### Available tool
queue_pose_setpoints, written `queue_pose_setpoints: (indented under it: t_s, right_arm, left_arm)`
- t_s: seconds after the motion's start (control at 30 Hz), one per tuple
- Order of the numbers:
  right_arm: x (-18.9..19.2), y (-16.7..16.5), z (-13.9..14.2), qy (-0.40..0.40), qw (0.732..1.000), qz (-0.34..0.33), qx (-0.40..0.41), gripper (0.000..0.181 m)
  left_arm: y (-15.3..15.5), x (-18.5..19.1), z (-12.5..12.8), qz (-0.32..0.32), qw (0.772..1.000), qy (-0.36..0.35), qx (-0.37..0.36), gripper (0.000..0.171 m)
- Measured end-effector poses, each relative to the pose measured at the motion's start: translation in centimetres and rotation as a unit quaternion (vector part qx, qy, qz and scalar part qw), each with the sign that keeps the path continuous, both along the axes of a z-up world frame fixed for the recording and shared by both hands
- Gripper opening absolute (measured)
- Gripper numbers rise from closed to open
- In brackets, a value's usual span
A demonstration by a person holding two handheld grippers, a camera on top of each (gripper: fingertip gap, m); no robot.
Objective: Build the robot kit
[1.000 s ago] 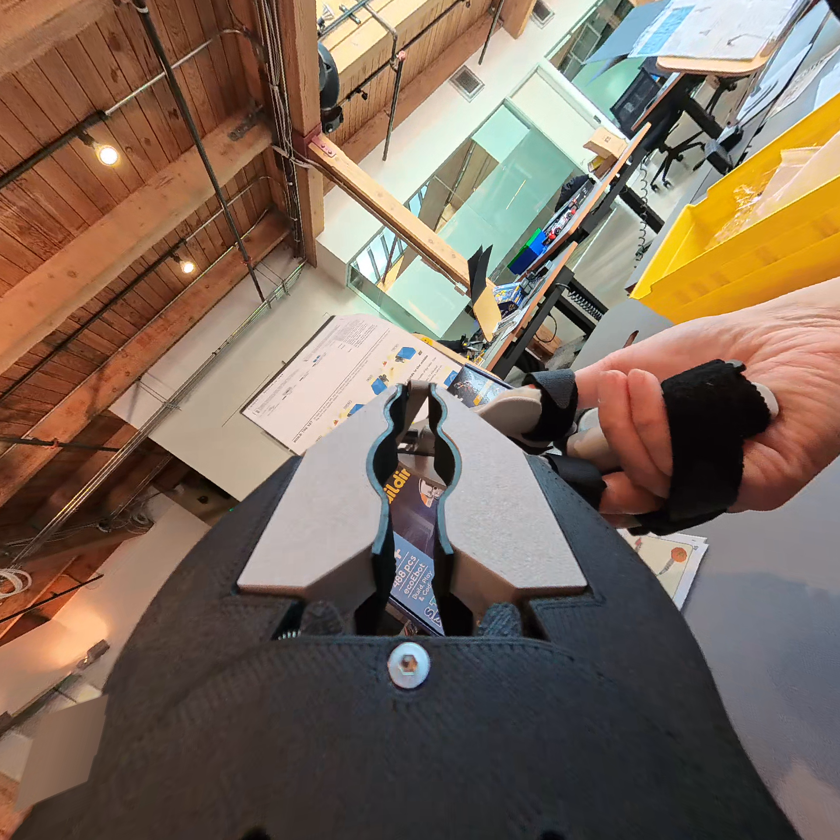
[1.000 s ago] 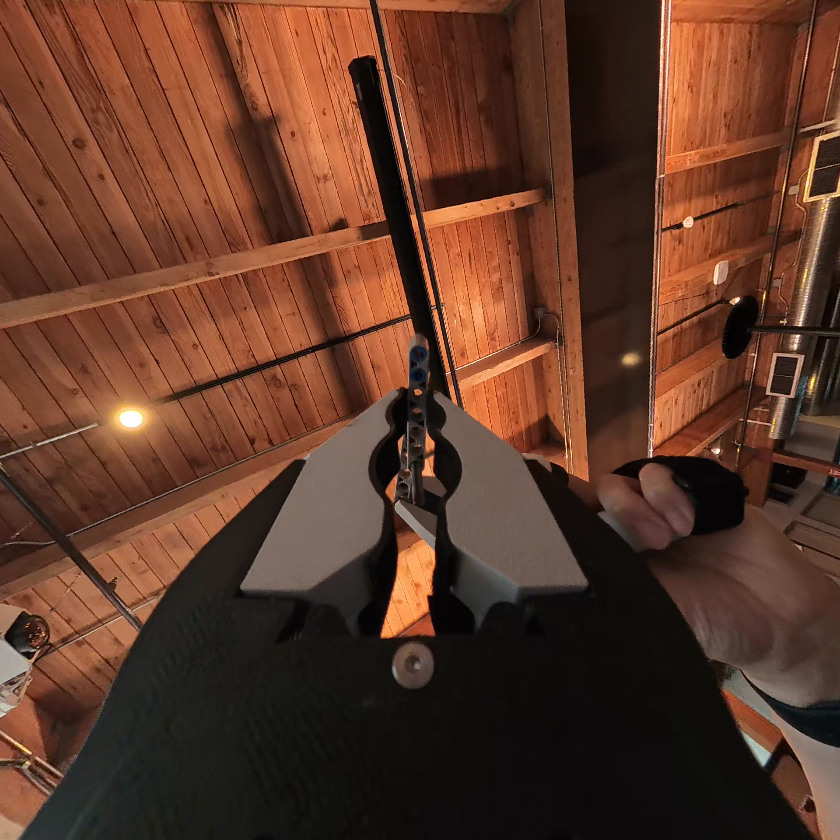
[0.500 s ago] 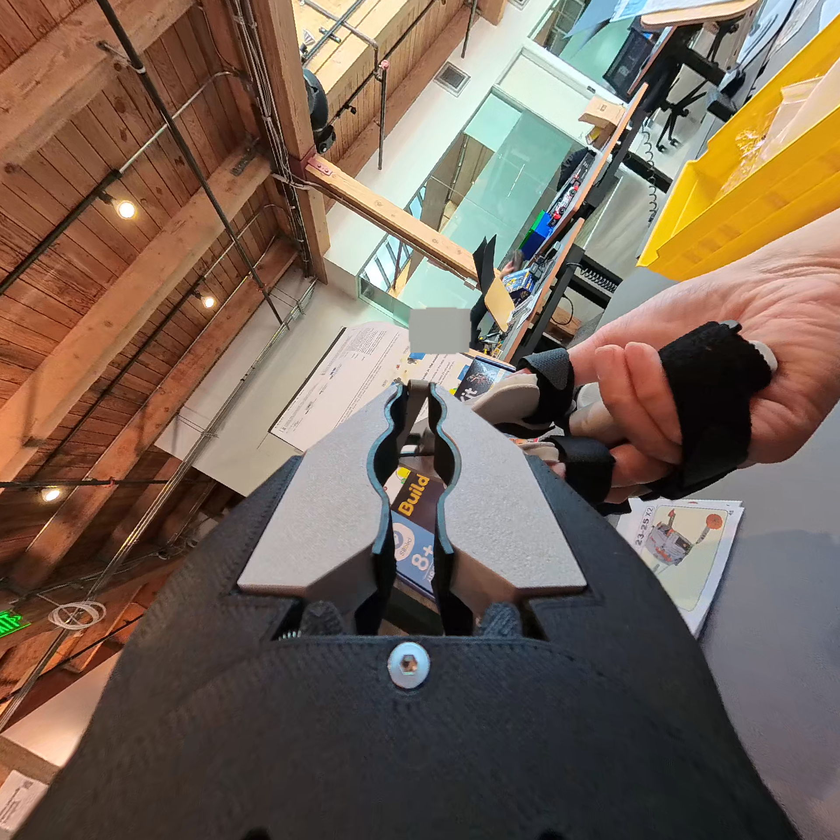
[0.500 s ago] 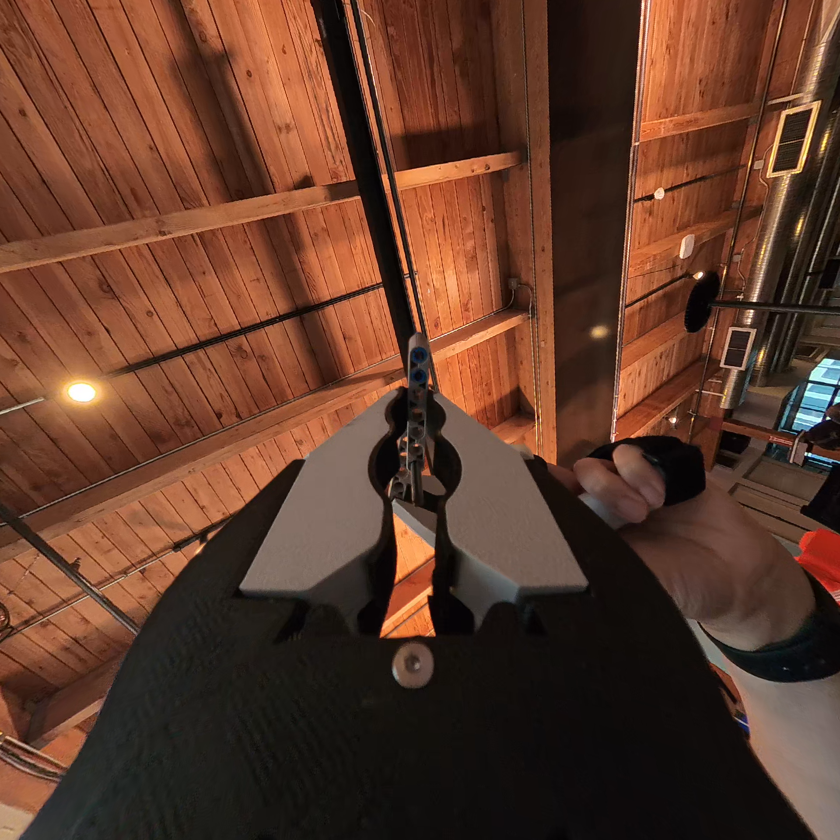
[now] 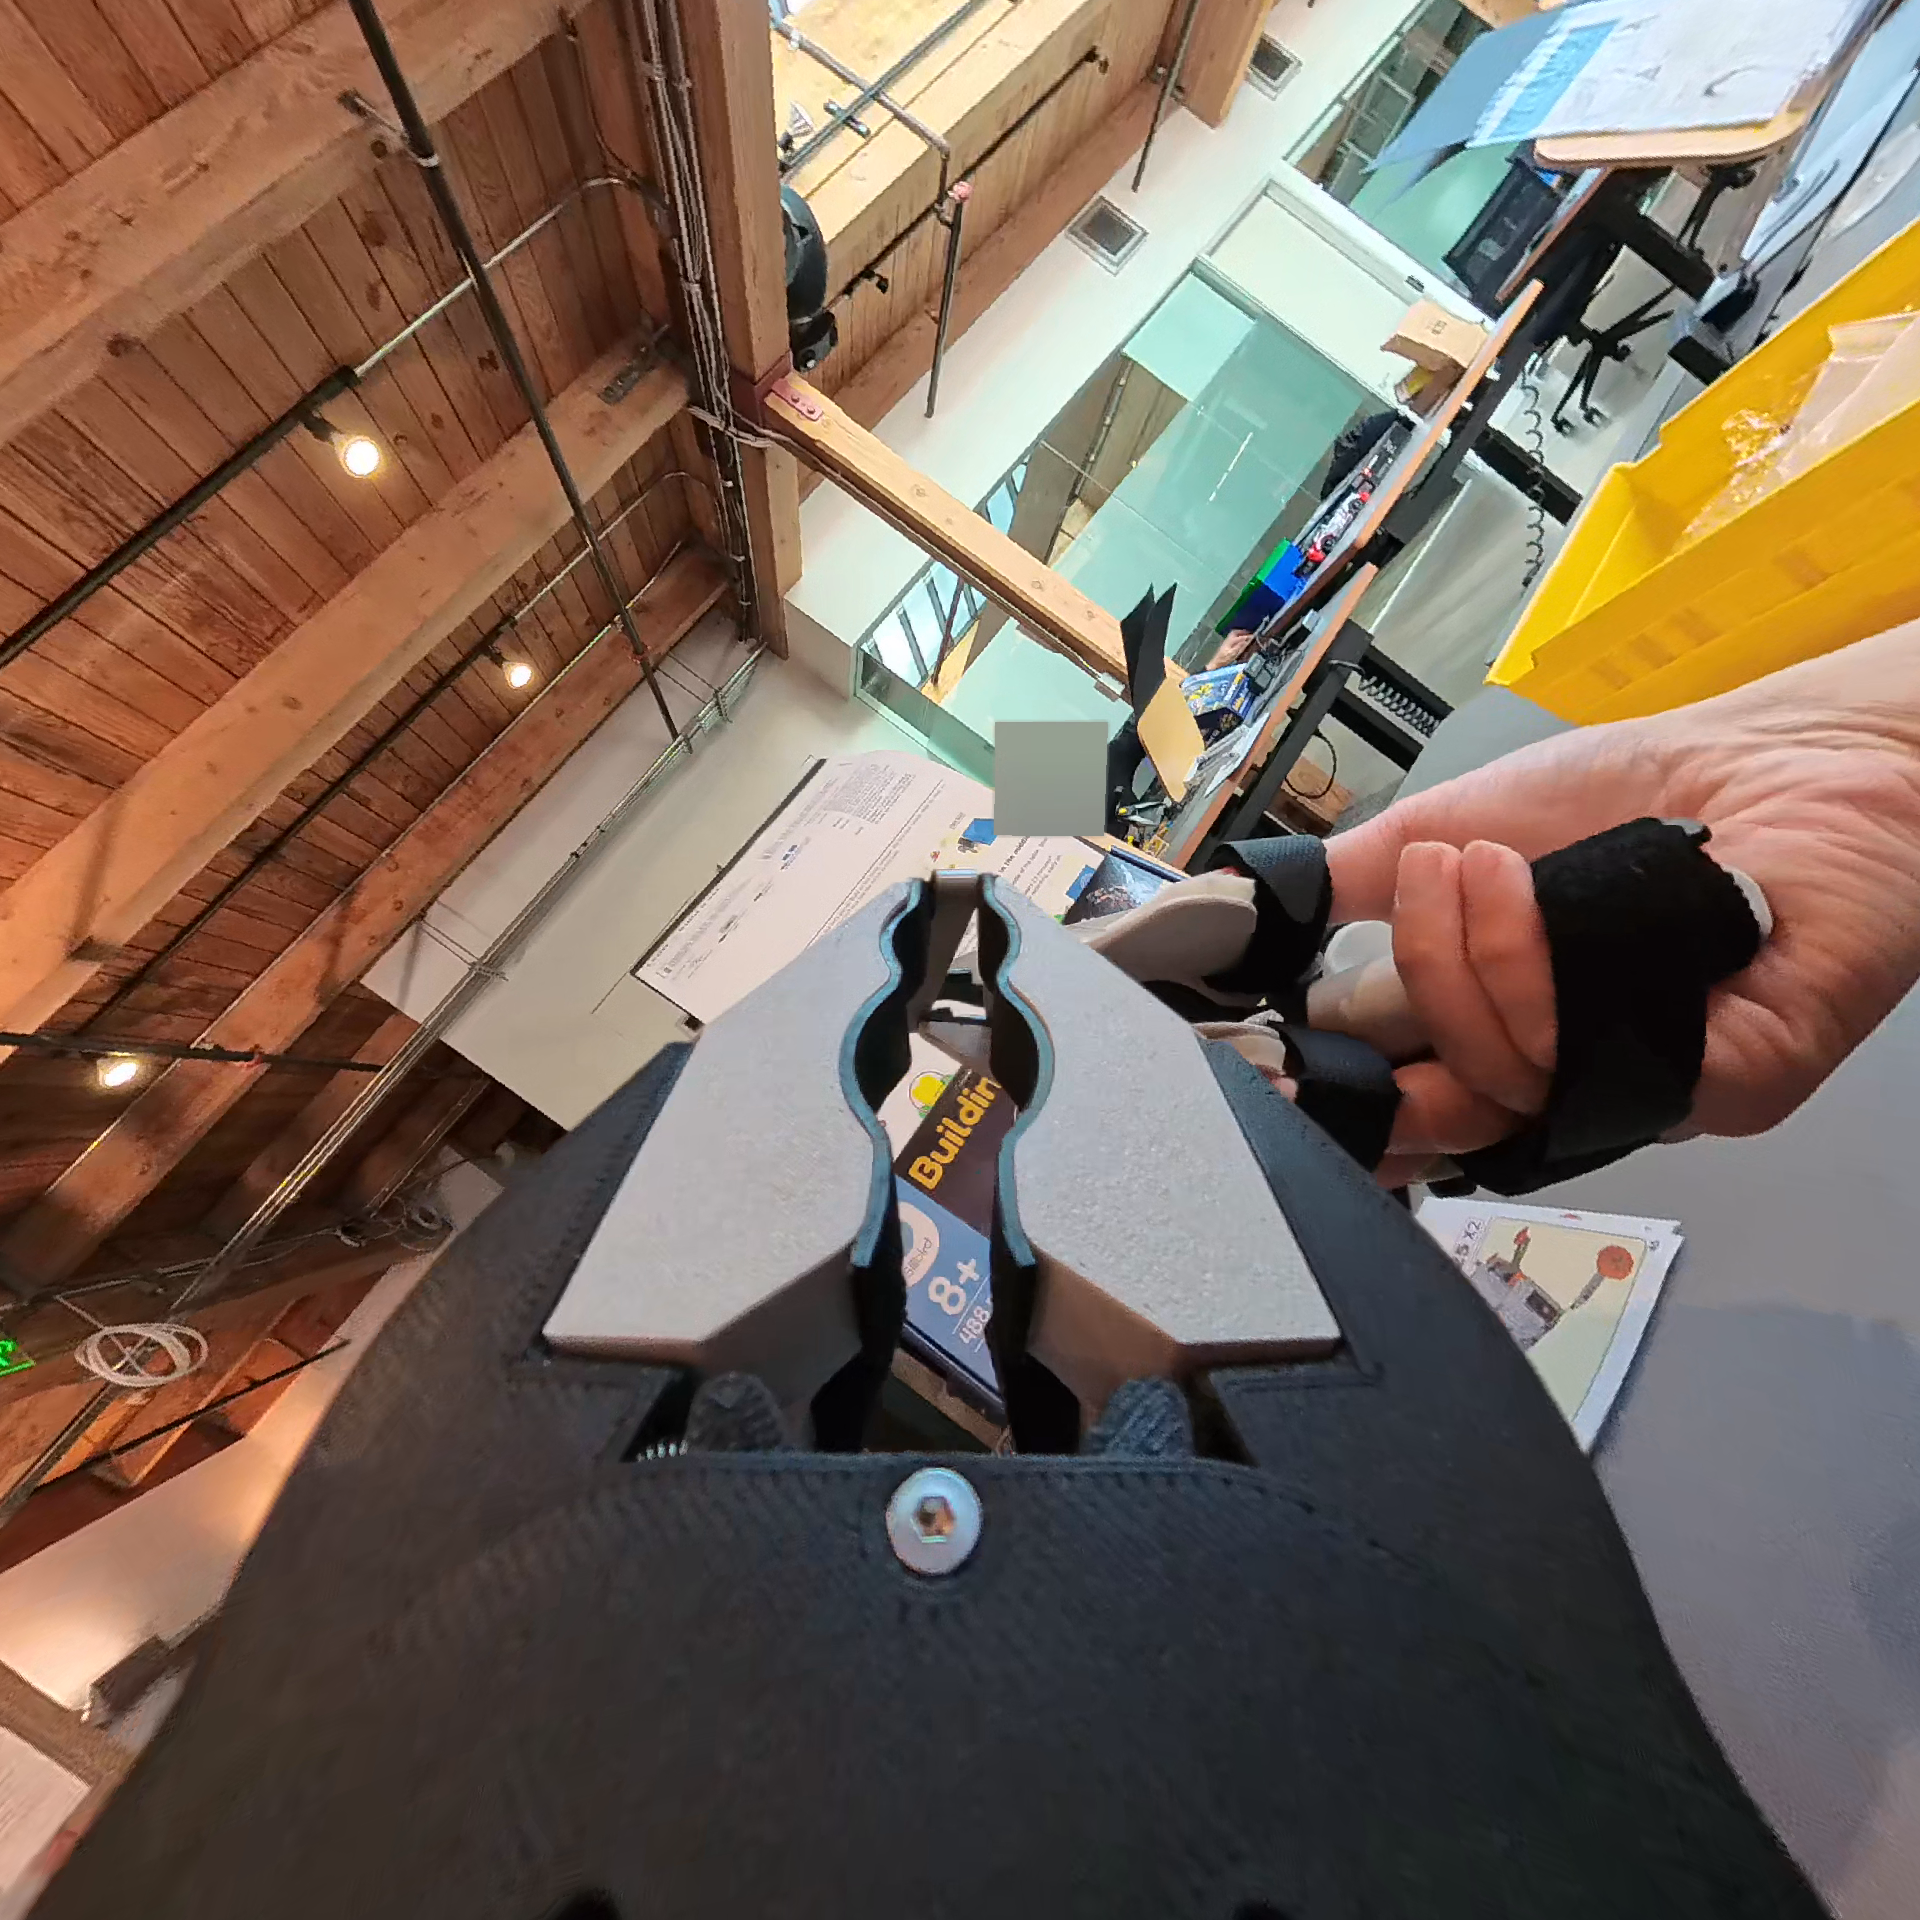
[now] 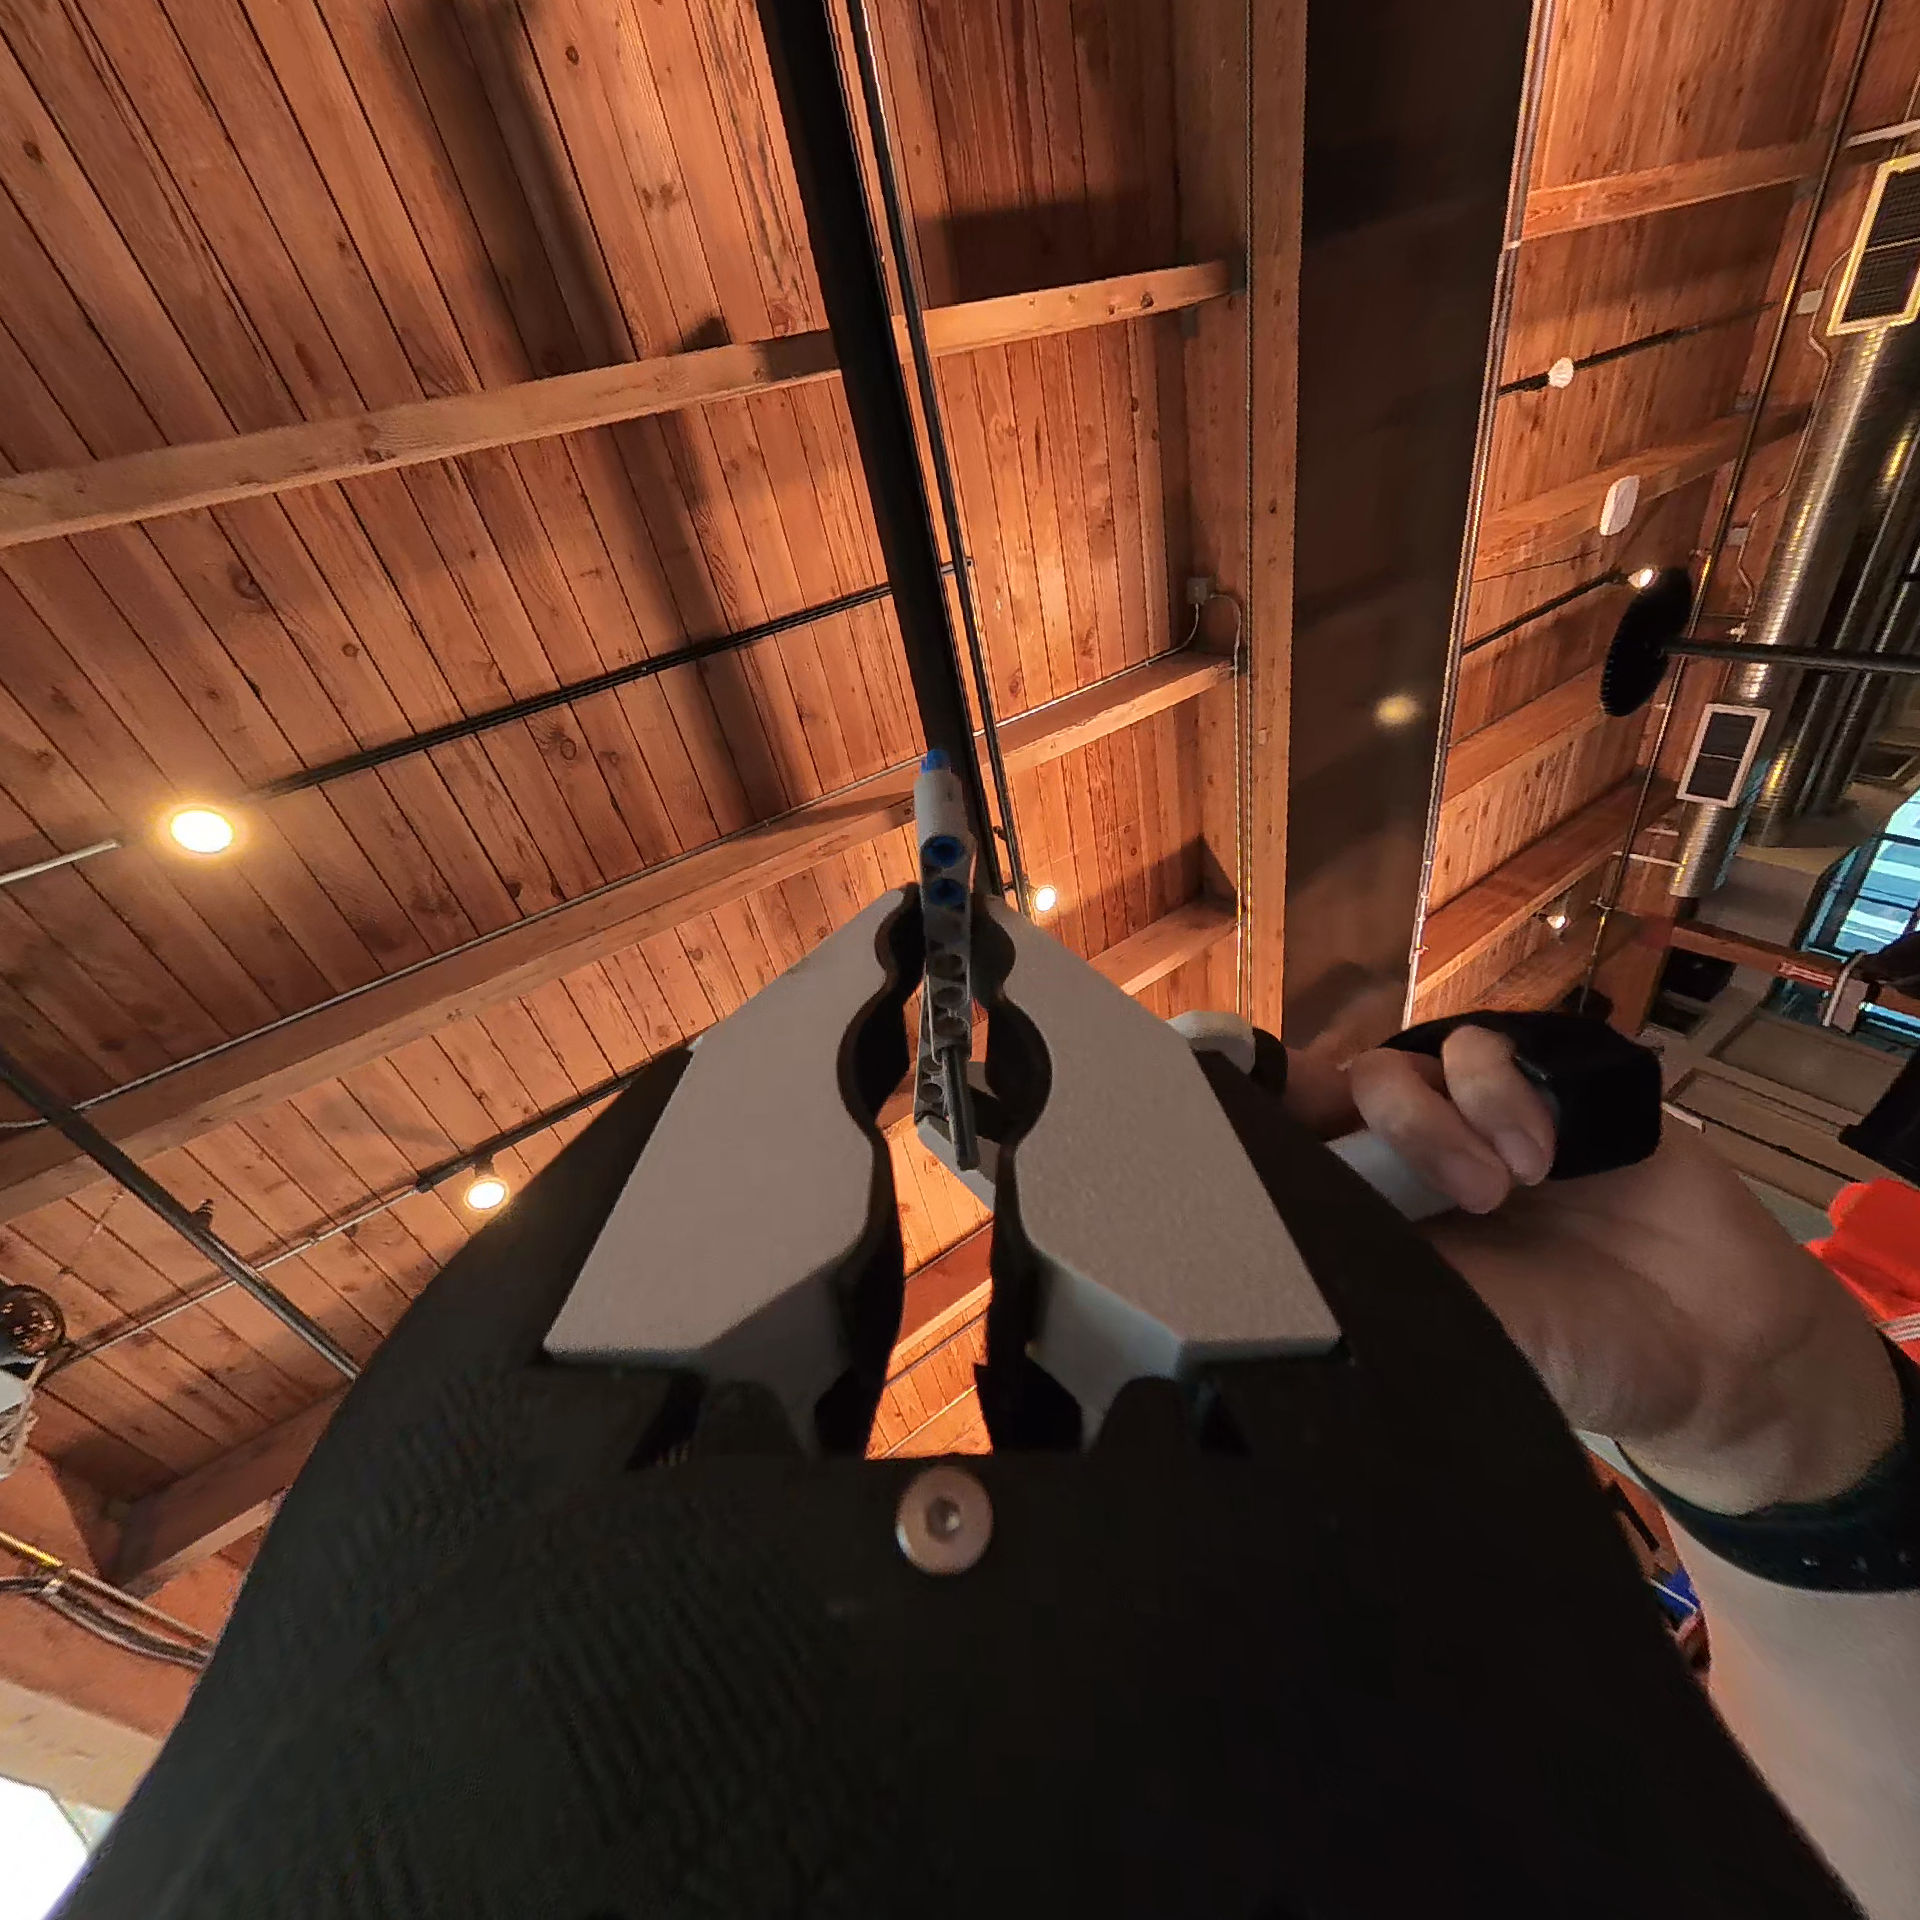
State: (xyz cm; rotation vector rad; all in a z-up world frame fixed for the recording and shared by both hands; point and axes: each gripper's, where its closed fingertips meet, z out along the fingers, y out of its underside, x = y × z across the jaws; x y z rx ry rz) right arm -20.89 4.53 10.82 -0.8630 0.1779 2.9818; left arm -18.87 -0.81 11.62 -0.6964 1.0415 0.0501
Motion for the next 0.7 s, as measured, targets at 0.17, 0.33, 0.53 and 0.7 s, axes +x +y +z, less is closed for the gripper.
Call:
queue_pose_setpoints:
  t_s: [0.17, 0.33, 0.53, 0.7]
  right_arm:
    - [0.0, 0.2, -0.1, -0.010, 1.000, 0.000, 0.006, 0.004]
    - [0.0, 0.5, -0.3, -0.029, 0.999, -0.010, 0.011, 0.005]
    - [0.0, 0.9, -0.9, -0.035, 0.999, -0.019, 0.006, 0.006]
    - [-0.3, 1.2, -1.7, -0.060, 0.998, -0.025, 0.013, 0.004]
  left_arm:
    - [0.1, -0.3, 0.2, 0.020, 1.000, -0.015, 0.000, 0.005]
    - [0.3, -0.9, -0.1, 0.055, 0.997, -0.049, -0.012, 0.006]
    - [0.8, -0.6, -0.9, 0.091, 0.994, -0.055, -0.019, 0.006]
    - [1.1, -0.9, -1.3, 0.093, 0.993, -0.059, -0.037, 0.006]
